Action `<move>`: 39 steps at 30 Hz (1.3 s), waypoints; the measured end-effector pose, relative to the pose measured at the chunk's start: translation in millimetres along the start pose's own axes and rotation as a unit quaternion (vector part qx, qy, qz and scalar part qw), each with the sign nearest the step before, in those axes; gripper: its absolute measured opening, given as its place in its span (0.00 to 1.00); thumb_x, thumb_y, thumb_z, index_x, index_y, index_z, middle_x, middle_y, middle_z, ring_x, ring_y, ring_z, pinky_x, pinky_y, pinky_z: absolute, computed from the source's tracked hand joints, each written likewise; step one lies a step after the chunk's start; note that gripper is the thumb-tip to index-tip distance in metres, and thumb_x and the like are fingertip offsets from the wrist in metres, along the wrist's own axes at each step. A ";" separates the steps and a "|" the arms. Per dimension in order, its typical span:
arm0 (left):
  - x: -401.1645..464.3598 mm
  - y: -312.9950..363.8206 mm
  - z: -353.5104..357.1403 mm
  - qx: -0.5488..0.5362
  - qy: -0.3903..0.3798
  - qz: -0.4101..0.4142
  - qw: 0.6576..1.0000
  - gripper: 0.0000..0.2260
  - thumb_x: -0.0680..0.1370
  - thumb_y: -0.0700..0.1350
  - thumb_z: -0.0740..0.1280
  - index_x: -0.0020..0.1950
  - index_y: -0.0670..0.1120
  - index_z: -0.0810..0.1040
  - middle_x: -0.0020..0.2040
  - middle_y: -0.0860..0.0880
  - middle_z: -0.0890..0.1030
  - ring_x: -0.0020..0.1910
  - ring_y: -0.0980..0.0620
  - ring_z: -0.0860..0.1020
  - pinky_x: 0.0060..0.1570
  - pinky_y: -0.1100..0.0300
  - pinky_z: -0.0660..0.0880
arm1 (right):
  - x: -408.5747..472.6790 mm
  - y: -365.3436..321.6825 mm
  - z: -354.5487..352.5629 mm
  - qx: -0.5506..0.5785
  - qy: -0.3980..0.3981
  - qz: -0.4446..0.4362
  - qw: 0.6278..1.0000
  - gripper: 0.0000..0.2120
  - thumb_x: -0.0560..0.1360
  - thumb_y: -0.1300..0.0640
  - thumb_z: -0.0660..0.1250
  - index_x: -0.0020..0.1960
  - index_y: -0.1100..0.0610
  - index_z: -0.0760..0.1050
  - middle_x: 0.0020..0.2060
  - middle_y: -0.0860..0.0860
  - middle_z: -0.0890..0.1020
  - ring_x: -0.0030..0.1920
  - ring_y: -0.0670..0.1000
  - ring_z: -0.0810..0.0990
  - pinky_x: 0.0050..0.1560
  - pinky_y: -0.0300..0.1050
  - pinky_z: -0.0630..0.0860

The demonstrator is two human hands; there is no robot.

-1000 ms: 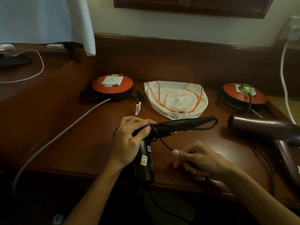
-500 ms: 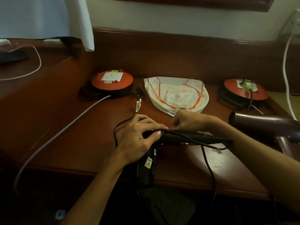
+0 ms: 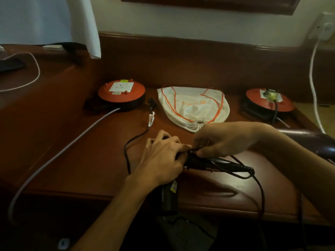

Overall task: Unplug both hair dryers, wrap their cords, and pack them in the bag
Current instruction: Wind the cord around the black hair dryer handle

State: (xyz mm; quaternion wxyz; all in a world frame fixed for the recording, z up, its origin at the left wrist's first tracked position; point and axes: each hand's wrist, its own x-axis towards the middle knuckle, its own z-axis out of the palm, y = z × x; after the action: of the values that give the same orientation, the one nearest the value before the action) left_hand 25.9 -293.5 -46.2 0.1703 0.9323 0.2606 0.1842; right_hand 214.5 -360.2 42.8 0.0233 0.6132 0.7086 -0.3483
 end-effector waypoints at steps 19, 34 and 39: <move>-3.0 -7.9 1.5 -0.026 0.082 -0.111 0.990 0.11 0.81 0.53 0.63 0.58 0.65 0.81 0.49 0.63 0.78 0.62 0.57 0.66 0.61 0.50 0.66 | -52.1 -3.0 67.4 -0.007 0.131 -0.045 0.990 0.26 0.83 0.58 0.60 0.73 0.34 0.64 0.59 0.48 0.83 0.56 0.48 0.81 0.57 0.47 0.77; -23.3 -27.5 -8.6 -0.242 0.109 -0.086 0.960 0.17 0.70 0.65 0.70 0.55 0.61 0.85 0.49 0.61 0.80 0.62 0.63 0.68 0.61 0.57 0.67 | 28.5 27.8 99.5 -0.144 0.258 -0.049 0.954 0.19 0.82 0.59 0.62 0.69 0.44 0.75 0.68 0.48 0.77 0.65 0.53 0.76 0.61 0.45 0.75; -26.0 -29.3 -8.3 -0.202 0.090 -0.059 0.973 0.19 0.68 0.65 0.75 0.56 0.62 0.84 0.51 0.64 0.80 0.63 0.62 0.68 0.64 0.49 0.69 | 35.2 43.3 85.8 -0.059 0.242 0.035 0.968 0.12 0.82 0.58 0.62 0.64 0.58 0.76 0.56 0.56 0.81 0.53 0.55 0.82 0.50 0.46 0.76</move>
State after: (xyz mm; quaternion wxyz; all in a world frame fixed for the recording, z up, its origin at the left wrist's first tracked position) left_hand -10.8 -282.3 -57.7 0.3419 0.8410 0.2867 0.3059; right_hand 210.3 -374.7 -58.4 -0.1009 0.7014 0.6904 -0.1457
